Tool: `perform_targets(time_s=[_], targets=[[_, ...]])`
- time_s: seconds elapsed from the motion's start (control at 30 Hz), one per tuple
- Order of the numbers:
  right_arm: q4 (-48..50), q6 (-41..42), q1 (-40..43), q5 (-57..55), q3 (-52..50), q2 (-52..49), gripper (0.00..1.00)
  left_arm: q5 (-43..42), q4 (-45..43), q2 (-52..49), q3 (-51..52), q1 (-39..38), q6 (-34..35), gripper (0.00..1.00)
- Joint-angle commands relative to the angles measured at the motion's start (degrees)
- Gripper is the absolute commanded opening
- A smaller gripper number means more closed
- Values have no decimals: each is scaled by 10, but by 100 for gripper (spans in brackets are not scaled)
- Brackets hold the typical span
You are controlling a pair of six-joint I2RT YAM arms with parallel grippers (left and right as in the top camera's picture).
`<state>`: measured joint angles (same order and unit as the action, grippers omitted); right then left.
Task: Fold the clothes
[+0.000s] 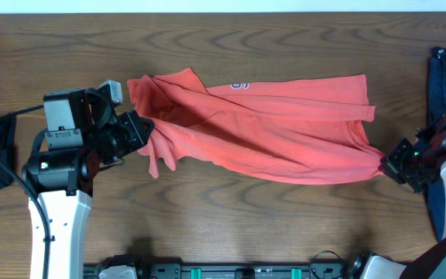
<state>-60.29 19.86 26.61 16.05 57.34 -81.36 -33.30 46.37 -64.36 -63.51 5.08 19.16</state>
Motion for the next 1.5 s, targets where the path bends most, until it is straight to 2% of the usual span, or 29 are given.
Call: perform_targets(time_s=[0.0, 0.2, 0.37, 0.5, 0.67, 0.8, 0.93, 1.23, 1.47], targets=[[-7, 11, -3, -6, 34, 5, 1, 52, 10, -1, 3, 0, -16, 6], [-53, -3, -5, -13, 104, 5, 2, 105, 46, -15, 4, 0, -17, 6], [-69, -19, -18, -15, 146, 5, 1, 120, 36, -41, 4, 0, -24, 6], [-70, -19, -42, -32, 157, 0, 1, 120, 11, -74, 4, 0, -26, 6], [-100, 8, -67, -87, 157, -17, 1, 116, 24, -100, 4, 0, -27, 6], [-97, 9, -68, -96, 157, -10, 1, 120, 28, -80, 4, 0, -31, 6], [-90, 9, -70, -96, 157, -12, 1, 161, 16, -59, 4, 0, -31, 6], [-103, 9, -76, -100, 157, -1, 1, 158, 45, -38, 4, 0, -35, 6], [-91, -7, -82, -94, 157, -9, 2, 169, -4, -26, 4, 0, -43, 6]])
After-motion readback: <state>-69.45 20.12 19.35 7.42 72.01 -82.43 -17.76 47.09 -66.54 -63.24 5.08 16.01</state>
